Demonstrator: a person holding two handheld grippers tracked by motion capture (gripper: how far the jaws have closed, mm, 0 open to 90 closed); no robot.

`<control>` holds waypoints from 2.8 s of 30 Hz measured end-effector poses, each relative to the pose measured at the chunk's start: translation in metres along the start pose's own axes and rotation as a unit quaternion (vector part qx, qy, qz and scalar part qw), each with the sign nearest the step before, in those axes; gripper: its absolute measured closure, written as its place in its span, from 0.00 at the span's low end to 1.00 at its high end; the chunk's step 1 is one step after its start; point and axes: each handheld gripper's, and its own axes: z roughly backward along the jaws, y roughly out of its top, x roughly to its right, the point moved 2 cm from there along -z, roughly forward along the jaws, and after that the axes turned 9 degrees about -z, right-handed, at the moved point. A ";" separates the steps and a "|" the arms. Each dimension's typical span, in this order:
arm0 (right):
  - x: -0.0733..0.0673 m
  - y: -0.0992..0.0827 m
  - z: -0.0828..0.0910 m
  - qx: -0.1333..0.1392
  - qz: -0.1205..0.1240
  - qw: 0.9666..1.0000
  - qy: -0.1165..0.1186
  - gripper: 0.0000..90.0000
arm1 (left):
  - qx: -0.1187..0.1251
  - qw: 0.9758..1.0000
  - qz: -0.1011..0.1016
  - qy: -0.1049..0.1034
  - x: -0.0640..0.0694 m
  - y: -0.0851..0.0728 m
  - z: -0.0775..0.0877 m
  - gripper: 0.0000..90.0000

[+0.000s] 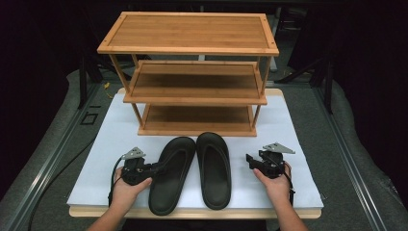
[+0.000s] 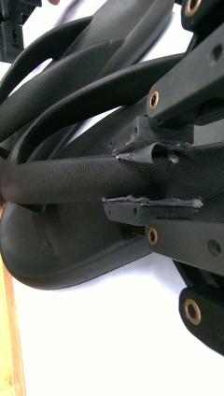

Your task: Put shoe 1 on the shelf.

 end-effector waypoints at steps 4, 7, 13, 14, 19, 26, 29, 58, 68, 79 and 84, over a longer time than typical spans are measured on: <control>0.001 0.000 0.000 0.001 -0.001 1.000 0.000 0.47 | 0.005 1.000 -0.004 0.011 0.000 0.001 0.003 0.78; 0.001 0.000 0.000 0.001 -0.001 1.000 0.000 0.47 | 0.012 1.000 -0.007 0.015 -0.001 0.002 0.004 0.78; 0.000 0.000 0.000 0.000 -0.001 1.000 0.003 0.47 | 0.023 1.000 -0.003 0.019 -0.004 0.004 0.009 0.78; 0.000 0.000 0.000 0.001 -0.002 1.000 0.001 0.47 | 0.026 0.999 -0.003 0.020 -0.004 0.005 0.010 0.78; 0.000 0.000 0.000 0.000 -0.002 1.000 0.002 0.46 | 0.044 0.999 0.004 0.026 -0.006 0.008 0.017 0.78; 0.001 0.000 0.000 -0.001 -0.006 1.000 0.002 0.46 | 0.075 0.996 0.006 0.044 -0.007 0.012 0.029 0.78; 0.001 0.000 0.000 -0.001 -0.008 1.000 0.005 0.46 | 0.092 0.994 0.003 0.052 -0.007 0.015 0.036 0.78; 0.003 -0.001 0.000 -0.001 -0.017 1.000 0.003 0.46 | 0.222 0.971 -0.027 0.086 0.002 0.067 0.108 0.79; 0.003 0.000 0.000 0.000 -0.018 1.000 0.003 0.46 | 0.238 0.966 -0.020 0.097 -0.010 0.090 0.112 0.79; 0.003 0.000 0.000 -0.001 -0.018 1.000 0.004 0.46 | 0.258 0.960 -0.011 0.112 -0.027 0.123 0.104 0.79; 0.003 0.000 0.000 0.000 -0.020 1.000 0.004 0.46 | 0.274 0.953 -0.010 0.130 -0.036 0.141 0.101 0.79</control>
